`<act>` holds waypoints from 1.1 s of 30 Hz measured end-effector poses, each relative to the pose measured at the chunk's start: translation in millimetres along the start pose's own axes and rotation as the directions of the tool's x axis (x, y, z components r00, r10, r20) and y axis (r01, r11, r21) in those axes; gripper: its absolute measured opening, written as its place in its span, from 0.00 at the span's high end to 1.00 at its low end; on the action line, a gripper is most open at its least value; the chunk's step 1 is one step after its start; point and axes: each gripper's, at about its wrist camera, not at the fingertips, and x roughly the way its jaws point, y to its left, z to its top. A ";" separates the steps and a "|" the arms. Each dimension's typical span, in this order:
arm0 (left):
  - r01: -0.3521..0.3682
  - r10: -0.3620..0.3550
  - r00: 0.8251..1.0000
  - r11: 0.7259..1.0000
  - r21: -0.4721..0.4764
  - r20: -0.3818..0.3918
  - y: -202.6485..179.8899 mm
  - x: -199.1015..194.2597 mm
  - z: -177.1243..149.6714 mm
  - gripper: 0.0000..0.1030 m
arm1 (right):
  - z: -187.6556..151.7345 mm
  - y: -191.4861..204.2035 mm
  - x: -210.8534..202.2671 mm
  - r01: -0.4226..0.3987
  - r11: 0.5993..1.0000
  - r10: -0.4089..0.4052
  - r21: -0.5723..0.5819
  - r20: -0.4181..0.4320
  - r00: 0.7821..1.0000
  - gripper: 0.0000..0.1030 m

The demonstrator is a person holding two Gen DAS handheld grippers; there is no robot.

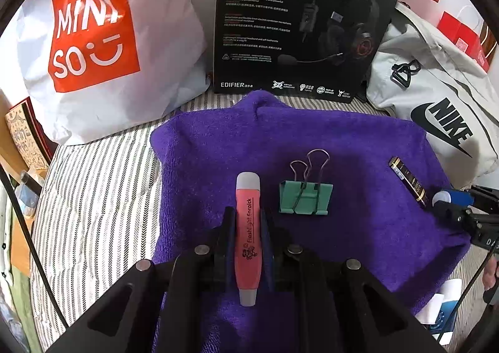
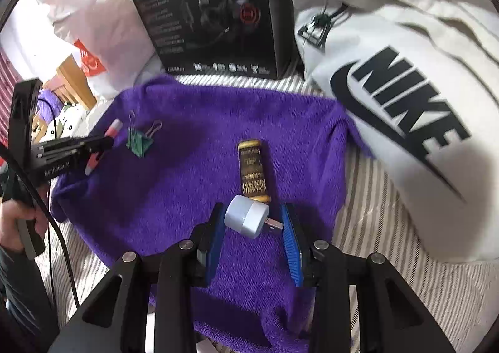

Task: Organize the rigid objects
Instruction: 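Carry the highlighter in the left gripper while the right gripper carries the plug over the towel, then open the left gripper releasing the highlighter while the right gripper releases the plug onto the towel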

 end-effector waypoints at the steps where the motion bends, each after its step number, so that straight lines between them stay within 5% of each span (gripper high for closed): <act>1: 0.001 -0.001 1.000 1.000 -0.002 0.000 0.1 -0.2 -0.3 0.85 | -0.7 0.9 0.3 0.002 1.000 -0.002 -0.005 0.000 1.000 0.65; 33: -0.041 0.042 0.999 0.998 0.050 -0.030 -9.4 20.2 -1.7 0.83 | -16.3 17.7 17.3 0.061 0.993 -0.066 -0.103 -0.048 0.997 0.65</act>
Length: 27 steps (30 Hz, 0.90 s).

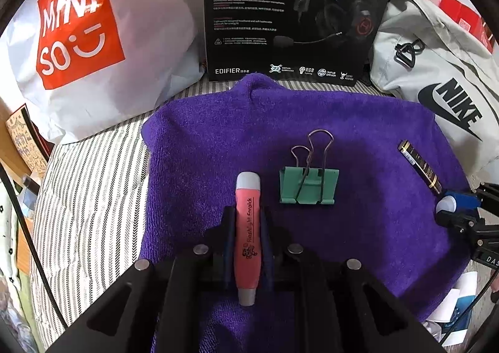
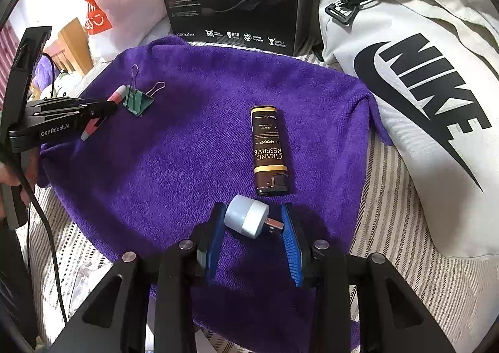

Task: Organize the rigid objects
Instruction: 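Open the left gripper releasing the highlighter while the right gripper releases the plug onto the towel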

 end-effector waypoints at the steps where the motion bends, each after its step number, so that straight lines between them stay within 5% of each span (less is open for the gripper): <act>1: 0.001 -0.001 1.000 1.000 0.001 -0.001 -1.0 1.0 0.2 0.82 | -0.6 0.2 -0.1 0.001 1.000 -0.001 -0.003 -0.002 1.000 0.64; 8: 0.013 -0.013 1.000 0.999 0.030 -0.014 -8.1 -0.3 -3.3 0.63 | 0.0 0.2 -0.3 -0.024 1.000 0.024 0.002 -0.017 1.000 0.57; 12: -0.018 0.019 0.999 0.998 0.056 -0.025 -13.4 -0.7 -6.3 0.39 | -0.2 -0.7 -5.0 -0.017 1.000 0.017 0.005 -0.021 1.000 0.53; 17: -0.043 0.044 0.999 0.998 0.051 -0.019 -18.2 -7.4 -6.7 0.39 | 1.0 -4.6 -23.8 -0.015 1.000 0.015 0.022 0.020 1.000 0.45; 27: 0.021 -0.023 0.999 0.998 0.066 0.029 -41.9 -67.0 -26.9 0.30 | 7.1 -5.4 -62.6 0.005 0.998 -0.011 0.059 0.092 0.996 0.28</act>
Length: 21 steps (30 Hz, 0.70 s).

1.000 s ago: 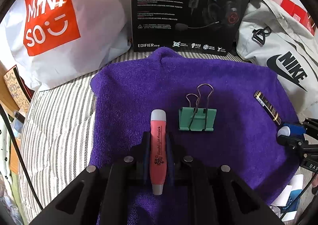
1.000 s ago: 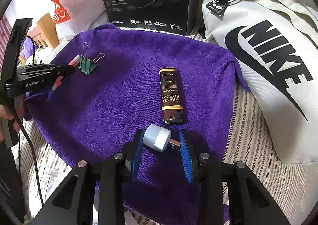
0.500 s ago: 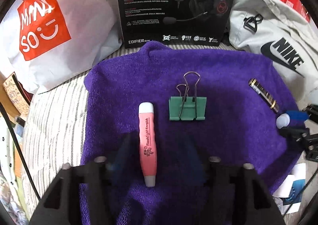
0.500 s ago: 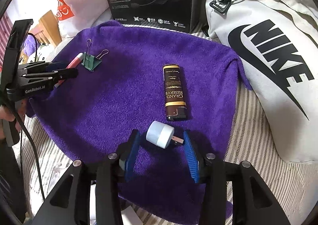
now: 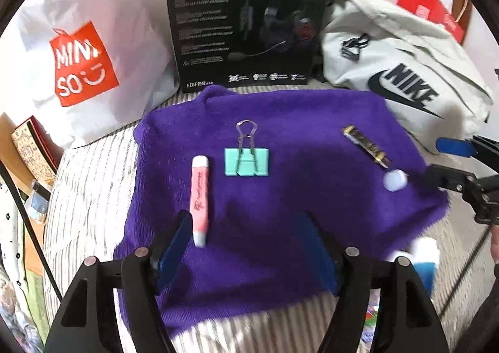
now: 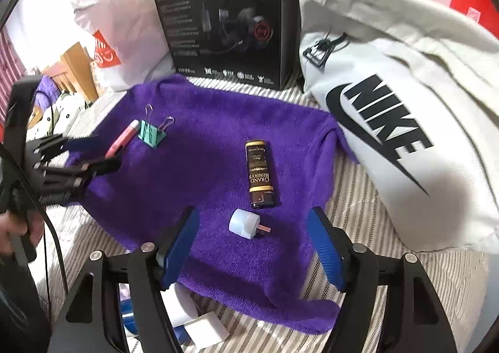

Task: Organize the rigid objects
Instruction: 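Open the left gripper releasing the highlighter while the right gripper releases the plug onto the towel, then move both grippers toward the mint bottle and blue-and-white cylinders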

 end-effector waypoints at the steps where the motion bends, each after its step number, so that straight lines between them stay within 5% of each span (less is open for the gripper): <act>1: 0.008 -0.008 1.000 1.000 0.009 0.006 -3.8 -7.0 -4.3 0.30 | -0.5 1.4 -3.1 0.002 1.000 -0.002 0.002 0.007 1.000 0.25; 21: 0.098 -0.090 0.993 0.990 0.103 -0.078 -72.1 -32.1 -75.3 0.15 | -102.2 -0.9 -55.0 0.069 0.976 -0.065 0.206 -0.027 0.998 0.10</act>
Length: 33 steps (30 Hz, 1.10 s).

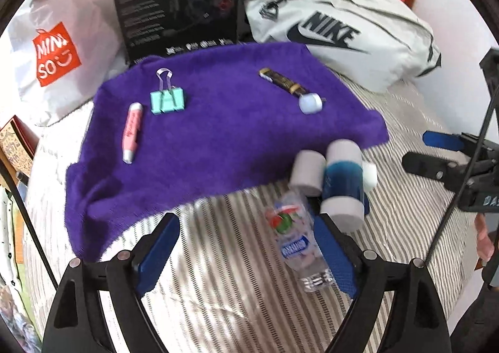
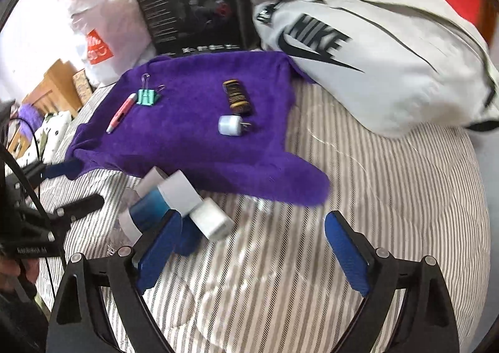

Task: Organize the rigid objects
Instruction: 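Move both grippers toward the mint bottle and blue-and-white cylinders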

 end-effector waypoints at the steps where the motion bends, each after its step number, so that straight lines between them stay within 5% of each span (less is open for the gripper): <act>1: 0.000 0.000 1.000 1.000 0.003 -0.006 -1.8 3.7 -0.3 0.15 | -1.9 -1.8 -1.1 -0.009 1.000 0.009 0.012 0.001 1.000 0.10; 6: 0.015 -0.015 0.999 1.000 -0.012 -0.041 -9.6 21.4 -1.5 0.14 | -13.3 -4.1 -6.4 -0.018 0.999 0.018 0.028 0.000 1.000 0.10; 19: -0.084 0.084 0.996 0.996 -0.011 -0.022 5.4 21.7 -11.0 0.06 | -38.9 -10.3 10.8 -0.045 0.997 0.048 0.060 -0.052 0.997 0.10; 25: -0.163 0.166 0.985 0.984 0.071 -0.035 -11.5 39.3 -15.0 0.07 | -36.3 -7.3 11.2 -0.080 0.994 0.083 0.074 -0.036 0.996 0.10; 28: -0.141 0.142 0.990 0.989 0.048 -0.013 -7.2 36.6 -18.0 0.21 | -35.3 -5.2 11.5 -0.090 0.994 0.092 0.069 -0.027 0.995 0.10; 31: -0.047 0.047 0.999 0.999 0.018 -0.014 1.0 34.1 -20.7 0.52 | -33.1 -3.5 14.2 -0.109 0.992 0.110 0.063 -0.014 0.994 0.10; 33: -0.074 0.074 0.997 0.997 0.018 -0.008 6.3 30.8 -23.1 0.59 | -30.5 -1.4 17.6 -0.117 0.992 0.118 0.055 -0.010 0.993 0.10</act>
